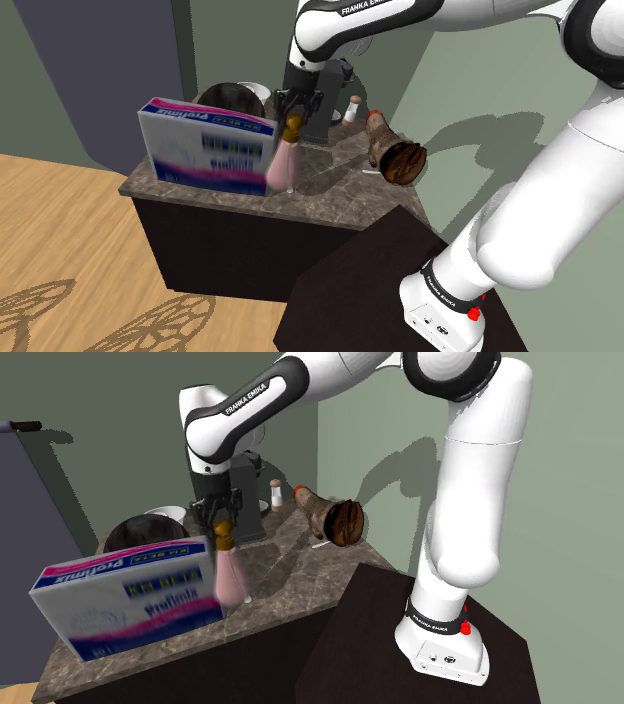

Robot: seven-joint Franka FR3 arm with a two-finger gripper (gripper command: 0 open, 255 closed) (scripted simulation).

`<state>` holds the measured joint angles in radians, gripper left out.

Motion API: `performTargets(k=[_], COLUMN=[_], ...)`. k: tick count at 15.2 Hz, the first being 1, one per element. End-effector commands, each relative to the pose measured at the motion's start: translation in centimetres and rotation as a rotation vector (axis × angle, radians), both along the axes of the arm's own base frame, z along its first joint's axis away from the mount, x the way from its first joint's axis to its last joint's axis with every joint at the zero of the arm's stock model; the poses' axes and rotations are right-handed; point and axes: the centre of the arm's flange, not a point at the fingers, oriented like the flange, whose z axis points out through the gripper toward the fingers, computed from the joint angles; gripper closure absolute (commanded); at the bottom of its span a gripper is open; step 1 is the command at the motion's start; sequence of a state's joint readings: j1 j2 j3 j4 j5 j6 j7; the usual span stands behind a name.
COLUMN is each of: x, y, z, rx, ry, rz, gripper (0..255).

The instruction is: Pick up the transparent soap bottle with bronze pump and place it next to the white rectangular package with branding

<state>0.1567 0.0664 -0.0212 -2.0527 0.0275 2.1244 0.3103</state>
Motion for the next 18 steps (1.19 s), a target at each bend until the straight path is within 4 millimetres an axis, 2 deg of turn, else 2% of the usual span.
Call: performTargets(k=[1, 15, 18], x=[0.0, 0.0, 0.0], y=[0.0, 0.0, 0.0], z=[-1.0, -8.6, -8.6], rx=[0.000, 0.000, 0.000], ry=[-0.001, -0.001, -0.001], rz=[0.000, 0.000, 0.000], gripper=[255, 255, 255])
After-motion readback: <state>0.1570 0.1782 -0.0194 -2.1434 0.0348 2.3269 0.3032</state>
